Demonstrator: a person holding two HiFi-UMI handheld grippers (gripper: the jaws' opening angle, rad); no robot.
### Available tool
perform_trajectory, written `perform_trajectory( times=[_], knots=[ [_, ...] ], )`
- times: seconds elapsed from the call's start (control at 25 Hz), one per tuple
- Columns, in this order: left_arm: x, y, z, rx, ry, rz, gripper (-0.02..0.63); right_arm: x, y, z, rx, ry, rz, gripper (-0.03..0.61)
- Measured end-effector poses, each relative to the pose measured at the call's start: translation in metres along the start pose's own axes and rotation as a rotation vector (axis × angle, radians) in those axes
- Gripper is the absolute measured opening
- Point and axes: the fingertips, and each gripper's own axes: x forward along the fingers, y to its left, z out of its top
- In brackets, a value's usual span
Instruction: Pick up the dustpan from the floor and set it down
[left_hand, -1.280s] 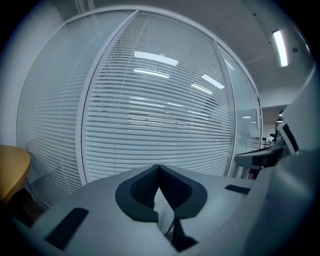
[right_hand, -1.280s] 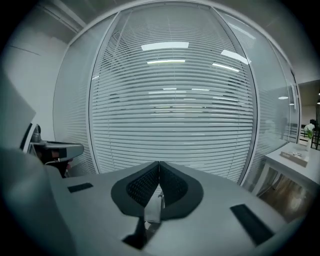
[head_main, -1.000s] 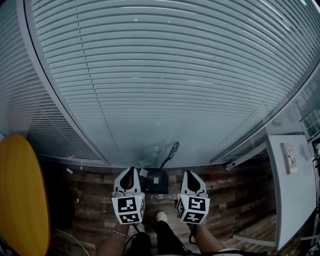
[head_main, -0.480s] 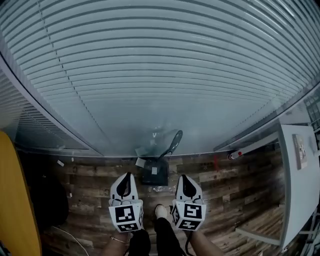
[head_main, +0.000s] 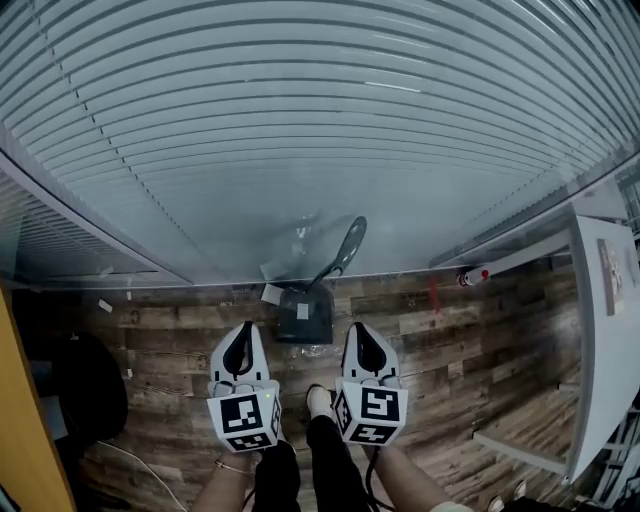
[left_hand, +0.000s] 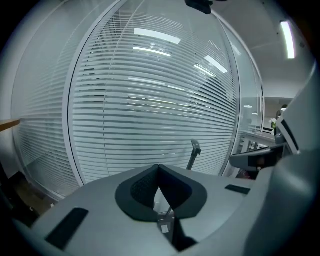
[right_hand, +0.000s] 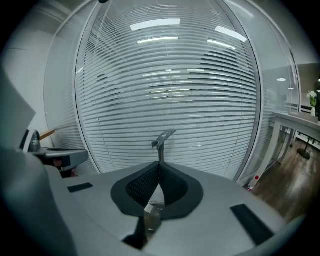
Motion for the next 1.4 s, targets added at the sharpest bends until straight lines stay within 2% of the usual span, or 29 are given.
perform_trajectory(
  times=[0.32,0.36,0.44,0.88,1.12,1.4],
  knots=[
    [0.000,0.011,-0.014,-0.009,0.016,0.027,0.012,0.017,-0.001,-0.009,0.050,0.001,0.039,0.037],
    [0.000,0.013,-0.016,-0.010,0.016,0.031,0.012,0.020,0.000,-0.010,0.049,0.002,0.043,0.047],
    [0.000,0.016,-0.020,-0.012,0.017,0.038,0.012,0.026,0.001,-0.012,0.046,0.008,0.049,0.133],
    [-0.002,0.035,-0.038,-0.030,0.025,0.080,0.012,0.065,0.010,-0.016,-0.005,-0.001,0.067,0.188],
    [-0.003,0.045,-0.050,-0.040,0.035,0.106,0.012,0.090,0.009,-0.020,-0.035,0.001,0.059,0.199],
    [-0.002,0.051,-0.062,-0.060,0.053,0.134,0.012,0.116,0.004,-0.007,-0.043,-0.015,0.045,0.199]
  ],
)
